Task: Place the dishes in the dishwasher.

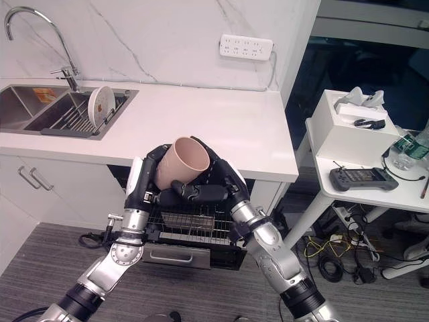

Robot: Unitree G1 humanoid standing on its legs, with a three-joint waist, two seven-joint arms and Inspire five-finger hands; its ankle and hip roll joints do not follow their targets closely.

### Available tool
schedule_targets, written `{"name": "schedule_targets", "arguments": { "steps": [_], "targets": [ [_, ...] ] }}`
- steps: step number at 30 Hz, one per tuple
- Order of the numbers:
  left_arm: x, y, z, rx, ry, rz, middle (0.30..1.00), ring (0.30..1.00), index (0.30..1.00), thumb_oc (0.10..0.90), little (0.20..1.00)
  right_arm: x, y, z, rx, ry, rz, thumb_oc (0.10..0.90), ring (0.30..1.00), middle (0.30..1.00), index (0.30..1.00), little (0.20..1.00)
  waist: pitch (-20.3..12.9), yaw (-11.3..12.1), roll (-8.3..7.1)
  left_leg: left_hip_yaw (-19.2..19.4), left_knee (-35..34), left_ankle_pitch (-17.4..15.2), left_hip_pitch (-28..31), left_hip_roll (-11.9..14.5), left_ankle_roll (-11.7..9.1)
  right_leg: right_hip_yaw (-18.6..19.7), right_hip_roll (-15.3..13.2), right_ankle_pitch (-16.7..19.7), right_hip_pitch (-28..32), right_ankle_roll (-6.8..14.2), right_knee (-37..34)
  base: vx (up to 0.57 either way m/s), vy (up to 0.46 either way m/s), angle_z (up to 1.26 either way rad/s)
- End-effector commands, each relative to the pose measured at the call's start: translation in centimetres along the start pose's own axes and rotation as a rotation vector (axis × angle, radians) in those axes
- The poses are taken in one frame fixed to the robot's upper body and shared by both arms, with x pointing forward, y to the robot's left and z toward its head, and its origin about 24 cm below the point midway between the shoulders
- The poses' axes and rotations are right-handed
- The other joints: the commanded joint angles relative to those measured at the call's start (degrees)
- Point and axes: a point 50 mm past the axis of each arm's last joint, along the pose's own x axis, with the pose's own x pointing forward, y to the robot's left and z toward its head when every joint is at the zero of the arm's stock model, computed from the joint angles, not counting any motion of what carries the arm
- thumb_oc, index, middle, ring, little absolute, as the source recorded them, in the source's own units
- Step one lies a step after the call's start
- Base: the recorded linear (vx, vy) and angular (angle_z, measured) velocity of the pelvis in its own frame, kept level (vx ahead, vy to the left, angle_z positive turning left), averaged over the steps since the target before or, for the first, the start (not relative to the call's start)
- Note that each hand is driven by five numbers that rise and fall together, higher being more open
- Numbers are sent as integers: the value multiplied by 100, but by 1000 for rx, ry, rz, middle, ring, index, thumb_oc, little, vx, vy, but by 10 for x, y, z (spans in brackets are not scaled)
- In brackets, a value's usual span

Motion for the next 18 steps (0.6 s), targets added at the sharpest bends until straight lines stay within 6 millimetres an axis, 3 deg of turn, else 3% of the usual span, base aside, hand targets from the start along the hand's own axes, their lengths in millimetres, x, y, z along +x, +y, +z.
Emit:
{"name": "schedule_targets", "arguments": {
  "steps": [1,18],
  "targets": [
    [13,-23,30,-45,-213,-95,300,300,300,400,300,34,55,84,68,-442,333,800,900,900,900,900,-201,-24,-177,128,-141,-596,313,212,-145,462,-84,-523,402,455,-118,0,0,0],
    [0,-38,19,-101,-190,-132,300,300,300,400,300,36,64,80,336,-448,412,800,900,900,900,900,-210,-9,-184,140,-141,-603,336,226,-138,459,-86,-546,437,447,-118,0,0,0]
  ]
}}
